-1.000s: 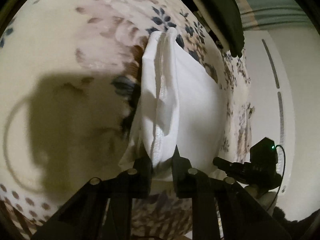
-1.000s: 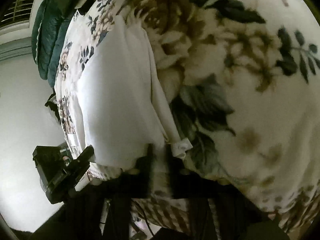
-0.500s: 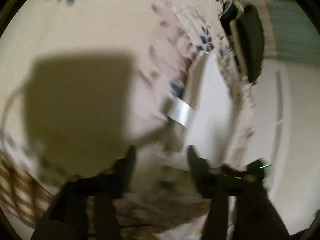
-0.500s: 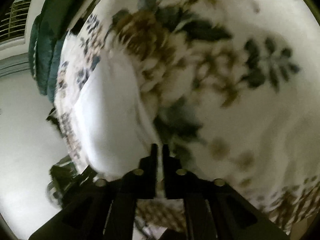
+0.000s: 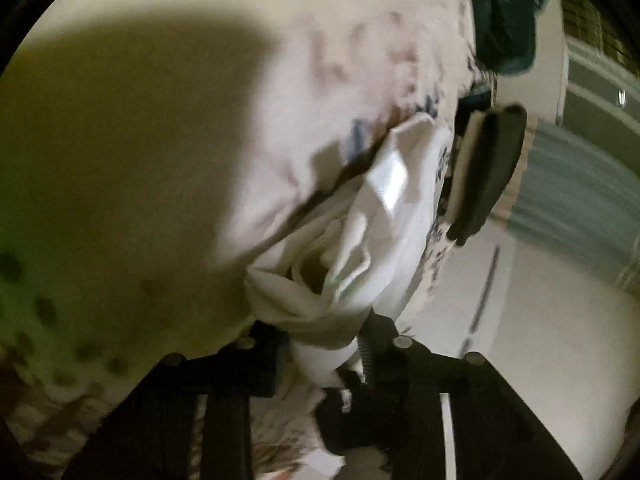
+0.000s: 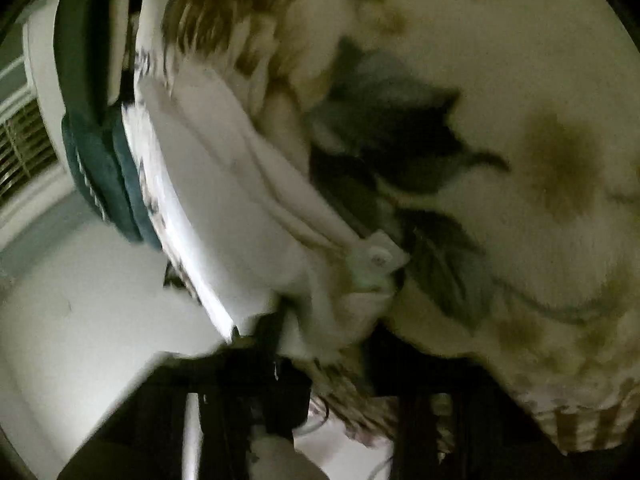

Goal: Fold small clothes

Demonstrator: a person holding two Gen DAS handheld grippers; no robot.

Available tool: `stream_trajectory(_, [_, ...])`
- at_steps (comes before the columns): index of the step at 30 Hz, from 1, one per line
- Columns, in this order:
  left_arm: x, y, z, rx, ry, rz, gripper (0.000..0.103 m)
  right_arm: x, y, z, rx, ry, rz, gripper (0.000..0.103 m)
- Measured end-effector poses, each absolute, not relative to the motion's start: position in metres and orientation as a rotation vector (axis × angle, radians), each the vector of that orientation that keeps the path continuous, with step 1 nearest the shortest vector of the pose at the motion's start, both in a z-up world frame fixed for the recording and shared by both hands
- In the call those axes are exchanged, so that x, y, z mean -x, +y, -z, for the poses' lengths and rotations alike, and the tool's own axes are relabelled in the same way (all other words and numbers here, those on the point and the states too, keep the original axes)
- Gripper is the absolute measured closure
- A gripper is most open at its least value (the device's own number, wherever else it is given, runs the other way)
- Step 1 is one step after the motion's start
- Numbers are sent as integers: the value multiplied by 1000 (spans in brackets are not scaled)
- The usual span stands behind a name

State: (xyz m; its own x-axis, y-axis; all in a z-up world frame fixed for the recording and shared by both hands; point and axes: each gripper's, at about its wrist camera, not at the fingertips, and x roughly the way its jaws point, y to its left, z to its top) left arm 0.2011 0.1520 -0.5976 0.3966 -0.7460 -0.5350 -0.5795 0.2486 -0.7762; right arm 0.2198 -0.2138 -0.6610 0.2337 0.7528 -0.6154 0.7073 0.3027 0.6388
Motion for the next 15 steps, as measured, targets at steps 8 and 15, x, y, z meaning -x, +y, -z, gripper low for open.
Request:
stream_trajectory(8, [-214,210,575,1224,1246,84,77,-221,-218,643,-1292,1523,-45,95])
stream_trajectory(15, [-264,171,562,930,1322,290,46,-238,-242,613,-1033,1550,-123,33])
